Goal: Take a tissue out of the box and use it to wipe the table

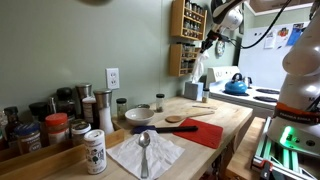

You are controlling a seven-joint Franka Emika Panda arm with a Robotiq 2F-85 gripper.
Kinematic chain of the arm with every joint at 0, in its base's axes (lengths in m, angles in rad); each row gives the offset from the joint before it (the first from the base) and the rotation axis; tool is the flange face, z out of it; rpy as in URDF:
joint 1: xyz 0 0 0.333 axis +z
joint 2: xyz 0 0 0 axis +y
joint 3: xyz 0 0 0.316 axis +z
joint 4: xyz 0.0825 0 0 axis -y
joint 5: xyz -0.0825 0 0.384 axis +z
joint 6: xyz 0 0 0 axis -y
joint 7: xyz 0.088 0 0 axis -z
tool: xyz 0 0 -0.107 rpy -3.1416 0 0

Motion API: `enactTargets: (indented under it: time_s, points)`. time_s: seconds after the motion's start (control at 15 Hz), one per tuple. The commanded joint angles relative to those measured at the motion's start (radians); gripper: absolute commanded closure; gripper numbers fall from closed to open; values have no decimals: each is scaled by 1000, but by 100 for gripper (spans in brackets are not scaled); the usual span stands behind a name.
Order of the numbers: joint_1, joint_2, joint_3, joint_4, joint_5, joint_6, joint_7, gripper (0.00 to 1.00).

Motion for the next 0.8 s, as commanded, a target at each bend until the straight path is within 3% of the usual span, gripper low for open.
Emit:
enactTargets:
  time_s: [0.0,0.73]
  points:
    - [30,-64,-25,-16,-50,-20,-2,100]
    - [67,-220,-54,-7,-110,20,-18,100]
